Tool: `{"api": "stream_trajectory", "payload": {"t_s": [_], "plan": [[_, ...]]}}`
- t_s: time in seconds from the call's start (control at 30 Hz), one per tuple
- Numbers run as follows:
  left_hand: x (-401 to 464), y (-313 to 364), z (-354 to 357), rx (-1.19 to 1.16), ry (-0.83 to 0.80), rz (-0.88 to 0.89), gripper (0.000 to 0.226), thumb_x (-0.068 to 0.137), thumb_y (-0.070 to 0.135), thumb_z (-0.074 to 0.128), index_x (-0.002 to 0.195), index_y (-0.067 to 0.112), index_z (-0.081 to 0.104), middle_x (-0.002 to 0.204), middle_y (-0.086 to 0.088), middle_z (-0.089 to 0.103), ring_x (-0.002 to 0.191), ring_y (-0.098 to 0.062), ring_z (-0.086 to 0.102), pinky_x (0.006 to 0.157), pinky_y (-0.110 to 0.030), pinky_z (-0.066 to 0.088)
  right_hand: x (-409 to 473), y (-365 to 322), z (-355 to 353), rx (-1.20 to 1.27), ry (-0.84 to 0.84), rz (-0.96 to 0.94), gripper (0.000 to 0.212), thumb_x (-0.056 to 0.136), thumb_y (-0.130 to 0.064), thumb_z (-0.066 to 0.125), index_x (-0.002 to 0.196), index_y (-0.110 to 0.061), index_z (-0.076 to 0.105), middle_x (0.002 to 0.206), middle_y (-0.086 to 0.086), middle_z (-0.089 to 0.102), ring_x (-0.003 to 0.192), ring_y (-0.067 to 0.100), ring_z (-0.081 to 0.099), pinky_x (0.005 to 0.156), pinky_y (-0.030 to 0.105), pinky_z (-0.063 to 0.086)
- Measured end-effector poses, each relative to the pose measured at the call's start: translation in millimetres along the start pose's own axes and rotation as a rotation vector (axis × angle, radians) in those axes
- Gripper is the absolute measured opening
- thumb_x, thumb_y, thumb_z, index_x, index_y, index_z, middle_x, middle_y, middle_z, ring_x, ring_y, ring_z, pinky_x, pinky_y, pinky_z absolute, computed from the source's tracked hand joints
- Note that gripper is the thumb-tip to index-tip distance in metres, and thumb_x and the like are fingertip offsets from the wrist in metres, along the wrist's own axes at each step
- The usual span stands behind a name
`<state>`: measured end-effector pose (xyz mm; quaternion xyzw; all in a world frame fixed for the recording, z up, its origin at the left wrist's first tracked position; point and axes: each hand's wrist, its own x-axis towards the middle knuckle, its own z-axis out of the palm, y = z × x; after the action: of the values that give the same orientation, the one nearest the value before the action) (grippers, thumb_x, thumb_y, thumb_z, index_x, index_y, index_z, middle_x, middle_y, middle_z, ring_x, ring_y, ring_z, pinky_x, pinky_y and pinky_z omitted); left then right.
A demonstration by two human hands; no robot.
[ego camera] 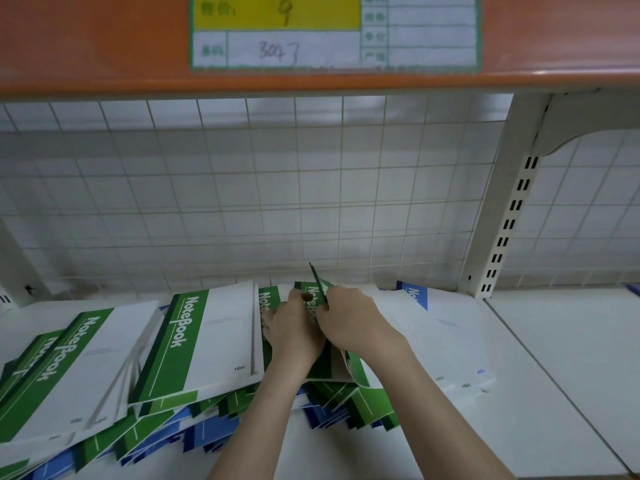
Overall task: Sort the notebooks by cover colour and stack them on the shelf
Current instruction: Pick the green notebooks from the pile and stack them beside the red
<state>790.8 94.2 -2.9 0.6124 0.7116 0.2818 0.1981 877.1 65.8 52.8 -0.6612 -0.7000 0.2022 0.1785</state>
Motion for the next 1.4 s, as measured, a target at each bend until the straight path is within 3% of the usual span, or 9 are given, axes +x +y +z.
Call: {"api": "stream_trajectory", "payload": {"t_s": [0.23, 0.5, 0.6, 0.7, 0.87, 1.03, 1.17, 1.3, 1.4], "plan": [[3.7, -7.7, -14.3, -0.236, 0.049, 0.052, 0.045, 0.083, -0.002, 0.062, 0.125, 0.010, 0.050, 0.120, -0.012, 0.057, 0.089, -0.015, 0.053, 0.061, -0.014, 0.038, 5.4, -0.1, 1.0, 0.006, -0.015, 0.011, 0.032, 0.097, -0.016, 0.040, 0.065, -0.017, 0.033, 0.097, 0.013, 0.057, 0.086, 0.026, 0.053, 0.064, 0.027, 0.038], [5.0, -17.0, -22.4, -0.760, 0.046, -0.041, 0.037, 0.085, -0.009, 0.049, 0.106, 0.020, 0.057, 0.100, 0.003, 0.058, 0.083, -0.003, 0.055, 0.064, -0.018, 0.042, 6.5, -3.6, 5.1, -0.025, -0.019, -0.001, 0.030, 0.096, -0.015, 0.039, 0.067, -0.016, 0.035, 0.097, 0.012, 0.058, 0.092, 0.029, 0.058, 0.068, 0.029, 0.042], [6.6, -10.3, -25.7, -0.954, -0.084, -0.136, 0.013, 0.089, 0.003, 0.054, 0.095, 0.011, 0.063, 0.090, -0.006, 0.066, 0.079, -0.017, 0.064, 0.064, -0.027, 0.048, 5.3, -8.0, 4.7, -0.010, 0.000, -0.007, 0.031, 0.097, -0.019, 0.037, 0.066, -0.017, 0.034, 0.092, 0.012, 0.054, 0.089, 0.030, 0.055, 0.068, 0.030, 0.041], [1.8, -6.2, -22.3, -0.914, -0.240, -0.180, 0.028, 0.095, 0.026, 0.051, 0.079, 0.012, 0.069, 0.074, -0.012, 0.070, 0.064, -0.022, 0.068, 0.058, -0.028, 0.050, 4.2, -11.9, 8.1, -0.011, 0.028, -0.028, 0.023, 0.097, -0.019, 0.034, 0.077, -0.010, 0.040, 0.094, 0.014, 0.056, 0.091, 0.031, 0.056, 0.068, 0.032, 0.041], [2.8, -7.5, -21.4, -0.759, -0.309, -0.117, 0.034, 0.092, 0.047, 0.051, 0.095, 0.017, 0.065, 0.092, -0.009, 0.070, 0.084, -0.021, 0.068, 0.070, -0.031, 0.053, 2.4, -1.7, 13.7, 0.005, 0.081, -0.014, 0.023, 0.098, -0.021, 0.030, 0.081, -0.012, 0.044, 0.084, 0.006, 0.051, 0.078, 0.027, 0.050, 0.065, 0.030, 0.037], [-2.2, -14.0, -19.6, -0.651, -0.268, -0.071, 0.025, 0.090, 0.015, 0.061, 0.114, 0.011, 0.056, 0.094, -0.005, 0.067, 0.081, -0.017, 0.066, 0.058, -0.027, 0.048, 2.0, 24.6, 6.1, 0.216, 0.126, 0.053, 0.028, 0.095, -0.015, 0.040, 0.118, -0.011, 0.055, 0.109, 0.011, 0.062, 0.094, 0.029, 0.061, 0.076, 0.034, 0.050], [-0.8, -16.8, -32.0, -0.817, -0.219, -0.015, 0.028, 0.089, 0.010, 0.062, 0.116, 0.015, 0.056, 0.098, -0.003, 0.070, 0.078, -0.017, 0.070, 0.058, -0.027, 0.053, 8.2, 46.9, -6.6, 0.261, 0.242, 0.133, 0.055, 0.096, -0.018, 0.046, 0.145, -0.006, 0.024, 0.129, 0.018, 0.051, 0.112, 0.033, 0.054, 0.084, 0.033, 0.044], [-2.8, -9.5, -47.5, -0.890, -0.108, 0.237, 0.025, 0.090, 0.007, 0.060, 0.107, 0.025, 0.055, 0.100, 0.003, 0.070, 0.082, -0.009, 0.070, 0.061, -0.019, 0.053, 13.5, 47.0, -19.2, 0.778, 0.223, 0.178, 0.028, 0.094, -0.021, 0.052, 0.120, -0.011, 0.050, 0.108, 0.009, 0.062, 0.089, 0.022, 0.059, 0.071, 0.025, 0.047], [-5.2, -5.6, -53.7, -0.759, 0.014, 0.393, 0.026, 0.093, 0.010, 0.056, 0.102, 0.034, 0.050, 0.103, 0.006, 0.067, 0.095, -0.012, 0.065, 0.080, -0.027, 0.051, 10.7, 42.0, -20.1, 1.046, 0.426, 0.032, 0.016, 0.091, -0.009, 0.053, 0.092, -0.025, 0.059, 0.078, -0.015, 0.068, 0.071, -0.001, 0.060, 0.054, 0.006, 0.042]]}}
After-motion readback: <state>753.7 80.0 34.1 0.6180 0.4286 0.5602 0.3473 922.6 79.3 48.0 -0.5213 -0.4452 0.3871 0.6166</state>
